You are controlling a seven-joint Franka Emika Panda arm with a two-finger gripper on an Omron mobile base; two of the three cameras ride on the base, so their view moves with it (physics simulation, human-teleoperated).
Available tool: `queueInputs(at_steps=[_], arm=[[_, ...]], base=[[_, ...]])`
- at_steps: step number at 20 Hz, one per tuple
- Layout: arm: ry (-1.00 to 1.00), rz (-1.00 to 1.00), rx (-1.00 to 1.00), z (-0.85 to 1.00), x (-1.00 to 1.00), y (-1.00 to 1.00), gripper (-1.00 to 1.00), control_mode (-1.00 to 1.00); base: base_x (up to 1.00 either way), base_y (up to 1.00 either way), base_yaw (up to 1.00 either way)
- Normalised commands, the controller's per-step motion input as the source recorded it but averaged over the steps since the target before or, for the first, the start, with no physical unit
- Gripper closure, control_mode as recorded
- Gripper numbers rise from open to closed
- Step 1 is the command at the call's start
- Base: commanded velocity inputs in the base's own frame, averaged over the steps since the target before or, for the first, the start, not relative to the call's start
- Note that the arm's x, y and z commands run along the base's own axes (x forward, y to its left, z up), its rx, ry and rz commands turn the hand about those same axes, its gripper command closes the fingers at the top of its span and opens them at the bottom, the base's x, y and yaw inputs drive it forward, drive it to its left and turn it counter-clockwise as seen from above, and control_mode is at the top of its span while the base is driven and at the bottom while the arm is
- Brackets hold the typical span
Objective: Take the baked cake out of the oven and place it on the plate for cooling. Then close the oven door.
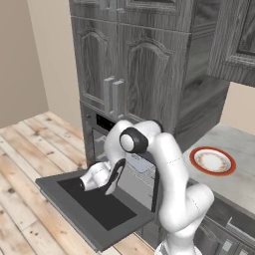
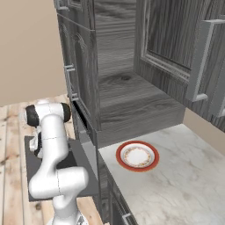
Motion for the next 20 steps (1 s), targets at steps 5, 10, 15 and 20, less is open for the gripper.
queueInputs(at_steps=[5, 10, 15, 20], arm=[[0.0, -0.02, -0.05, -0.29, 0.3, -0.19, -1.0, -1.0], [0.0, -0.02, -0.07, -0.35, 0.42, -0.12, -1.0, -1.0], [0.02, -0.01, -0.07, -0.39, 0.48, -0.08, -1.0, -1.0], [0.04, -0.01, -0.06, -0.39, 0.43, -0.06, -1.0, -1.0]], base=[[0.0, 0.0, 0.0], [0.0, 0.0, 0.0], [0.0, 0.0, 0.0], [0.0, 0.0, 0.0]])
